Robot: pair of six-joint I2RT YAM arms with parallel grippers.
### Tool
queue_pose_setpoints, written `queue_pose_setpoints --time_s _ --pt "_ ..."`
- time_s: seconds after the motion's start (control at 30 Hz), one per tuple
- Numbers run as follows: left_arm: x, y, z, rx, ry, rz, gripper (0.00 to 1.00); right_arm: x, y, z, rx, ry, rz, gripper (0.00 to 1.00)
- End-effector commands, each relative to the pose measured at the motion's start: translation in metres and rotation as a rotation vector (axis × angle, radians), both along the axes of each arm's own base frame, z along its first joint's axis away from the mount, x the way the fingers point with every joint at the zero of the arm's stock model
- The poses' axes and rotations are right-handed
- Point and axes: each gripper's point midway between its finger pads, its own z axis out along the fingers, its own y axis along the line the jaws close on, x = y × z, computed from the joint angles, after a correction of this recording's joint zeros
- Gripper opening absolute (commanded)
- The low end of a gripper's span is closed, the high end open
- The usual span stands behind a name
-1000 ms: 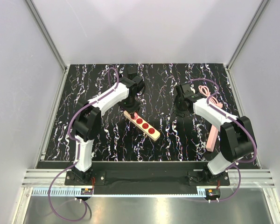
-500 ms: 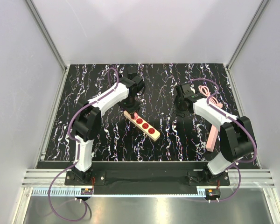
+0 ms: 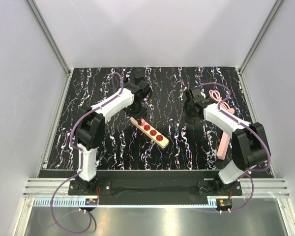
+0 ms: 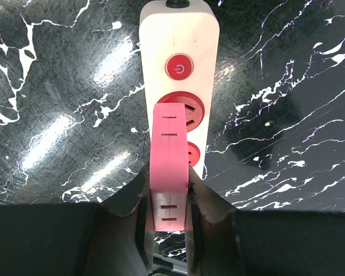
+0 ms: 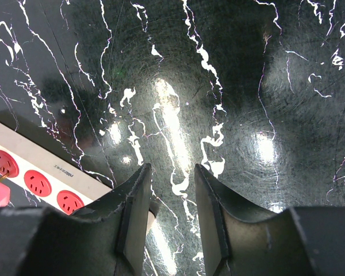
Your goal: Insert the plug
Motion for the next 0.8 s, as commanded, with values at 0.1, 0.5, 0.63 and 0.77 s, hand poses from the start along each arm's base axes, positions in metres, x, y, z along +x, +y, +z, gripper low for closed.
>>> queue_pose_setpoints --time_s 0.1,0.5,0.63,0.77 --pt "-0.006 0.013 -0.019 0.038 0.034 0.023 0.0 0.004 -0.007 0.009 -0.027 -0.044 -0.016 0.43" --pt "-0.006 0.023 -0.031 0.043 0.053 0.033 0.0 0.001 0.003 0.015 0.012 -0.042 0.05 0.43" --pt "-0.003 0.024 -0.035 0.049 0.051 0.029 0.0 0.001 0.005 0.017 0.019 -0.047 0.069 0.43" --pt "-0.005 0.028 -0.042 0.064 0.063 0.026 0.0 0.001 0.007 0.018 0.027 -0.051 0.071 0.43"
